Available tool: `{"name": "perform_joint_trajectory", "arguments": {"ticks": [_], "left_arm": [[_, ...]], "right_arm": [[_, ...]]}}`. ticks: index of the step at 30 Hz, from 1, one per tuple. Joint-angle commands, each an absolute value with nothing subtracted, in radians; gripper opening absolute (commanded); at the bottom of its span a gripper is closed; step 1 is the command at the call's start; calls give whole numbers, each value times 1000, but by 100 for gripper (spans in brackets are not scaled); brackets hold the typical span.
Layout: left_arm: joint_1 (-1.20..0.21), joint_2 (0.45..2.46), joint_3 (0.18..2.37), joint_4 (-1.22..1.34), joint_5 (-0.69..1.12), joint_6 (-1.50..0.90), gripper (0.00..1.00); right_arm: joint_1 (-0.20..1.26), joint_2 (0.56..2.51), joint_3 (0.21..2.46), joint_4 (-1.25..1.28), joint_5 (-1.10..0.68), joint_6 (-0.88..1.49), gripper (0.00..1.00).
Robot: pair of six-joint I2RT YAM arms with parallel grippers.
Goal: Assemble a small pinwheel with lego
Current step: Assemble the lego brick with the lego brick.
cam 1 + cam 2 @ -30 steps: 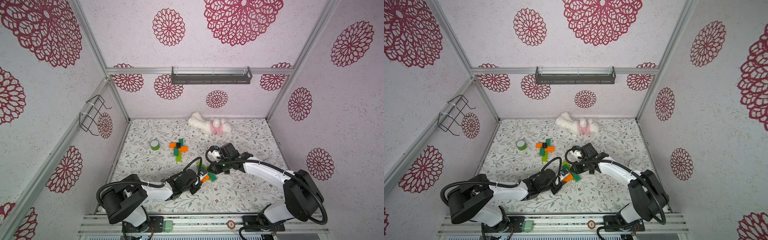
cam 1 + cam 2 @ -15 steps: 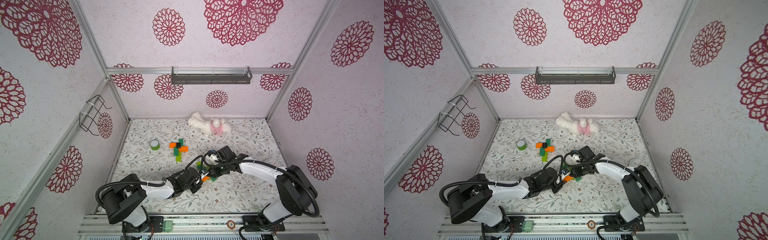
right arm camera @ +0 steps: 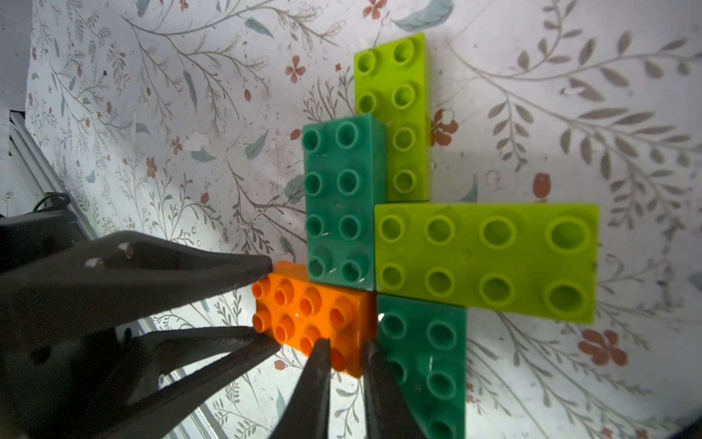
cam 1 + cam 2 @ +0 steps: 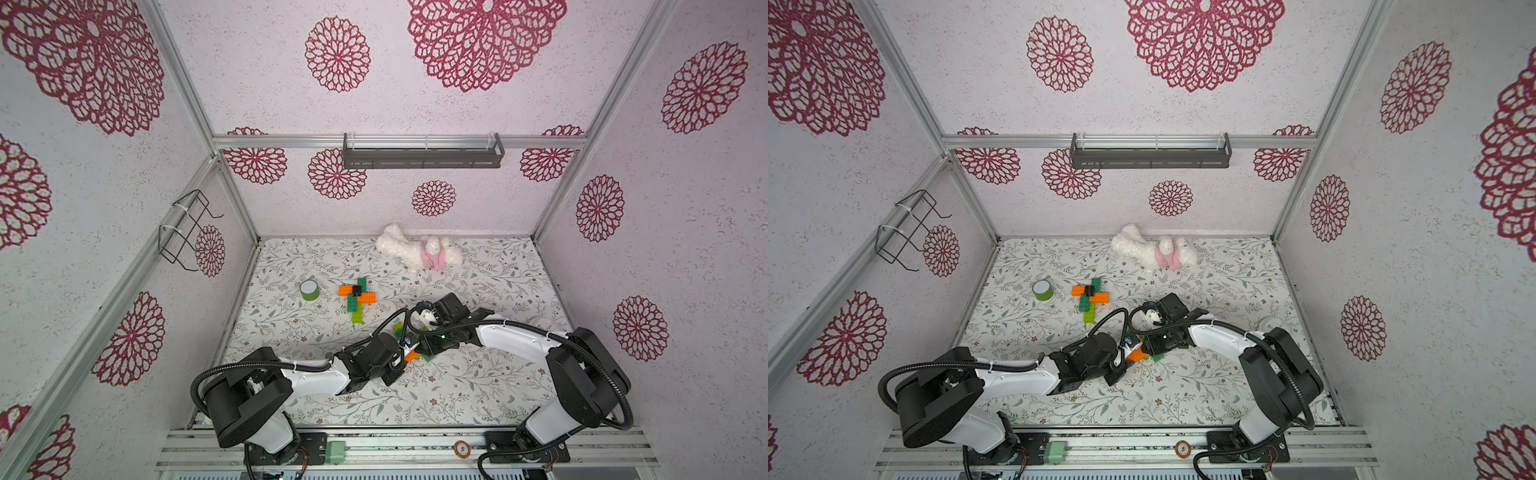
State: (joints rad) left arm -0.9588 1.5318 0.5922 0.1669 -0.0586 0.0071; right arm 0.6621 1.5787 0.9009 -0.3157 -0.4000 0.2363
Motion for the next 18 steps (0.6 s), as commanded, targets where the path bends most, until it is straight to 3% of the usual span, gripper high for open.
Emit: {"name": "perform_joint_trajectory", "arguments": {"ticks": [1, 14, 18], "left_arm": [[-960, 1529, 614, 207, -62, -10, 31], [-962, 1536, 617, 252, -80, -60, 29], [-962, 1524, 614, 246, -88, -62, 28]], "right_arm": [[669, 1578, 913, -371, -319, 221, 20], [674, 1575, 942, -410, -302, 214, 22], [671, 1534, 938, -385, -356, 226, 26]]}}
